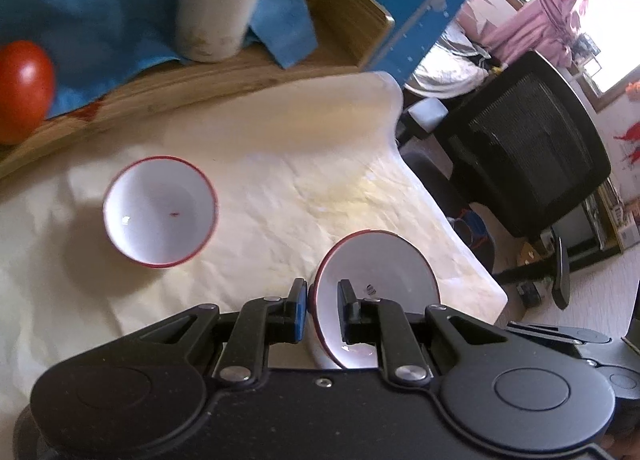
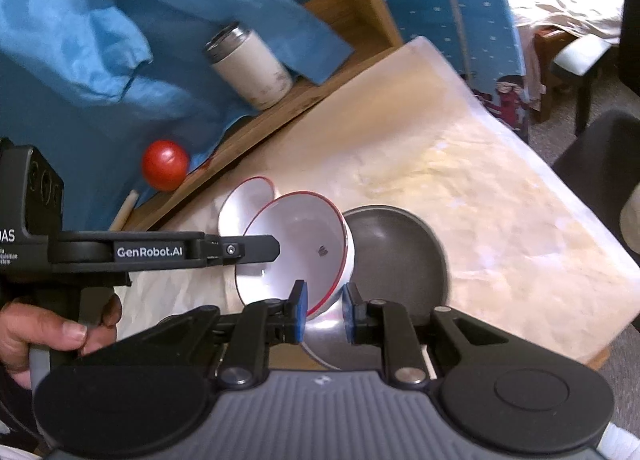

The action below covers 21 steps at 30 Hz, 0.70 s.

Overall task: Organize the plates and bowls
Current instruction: 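Carry the white bowl with both grippers and lower it into the steel bowl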

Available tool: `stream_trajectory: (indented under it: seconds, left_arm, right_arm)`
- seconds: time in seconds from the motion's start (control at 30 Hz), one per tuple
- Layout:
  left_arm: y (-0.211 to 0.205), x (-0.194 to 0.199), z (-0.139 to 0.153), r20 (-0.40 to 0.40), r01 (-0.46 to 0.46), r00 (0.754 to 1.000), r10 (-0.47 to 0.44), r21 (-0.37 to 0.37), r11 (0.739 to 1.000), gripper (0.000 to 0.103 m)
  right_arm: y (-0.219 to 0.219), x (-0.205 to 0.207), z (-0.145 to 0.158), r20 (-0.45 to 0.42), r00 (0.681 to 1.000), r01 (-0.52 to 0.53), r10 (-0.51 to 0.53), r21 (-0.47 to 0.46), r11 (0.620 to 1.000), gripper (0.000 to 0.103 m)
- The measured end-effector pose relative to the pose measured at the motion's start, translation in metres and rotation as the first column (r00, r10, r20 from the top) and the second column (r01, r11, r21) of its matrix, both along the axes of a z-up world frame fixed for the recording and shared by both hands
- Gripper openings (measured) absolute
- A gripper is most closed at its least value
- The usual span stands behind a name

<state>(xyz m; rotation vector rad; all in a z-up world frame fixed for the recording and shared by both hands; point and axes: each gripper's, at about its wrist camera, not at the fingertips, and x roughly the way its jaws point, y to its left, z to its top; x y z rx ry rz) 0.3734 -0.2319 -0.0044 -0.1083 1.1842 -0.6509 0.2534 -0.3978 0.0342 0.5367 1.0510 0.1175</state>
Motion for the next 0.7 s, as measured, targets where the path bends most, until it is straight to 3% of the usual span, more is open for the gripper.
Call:
stream_trajectory:
  seconds: [0.7]
  left_arm:
    - [-0.036,0.001,-0.036,-0.092,0.078,0.993,-0.07,0.087,0.993,0.018]
  right_arm:
    - [-0.023,0.008,-0.027,-0.117,0.993,0.024,-0.023,0.003,1.0,0.023]
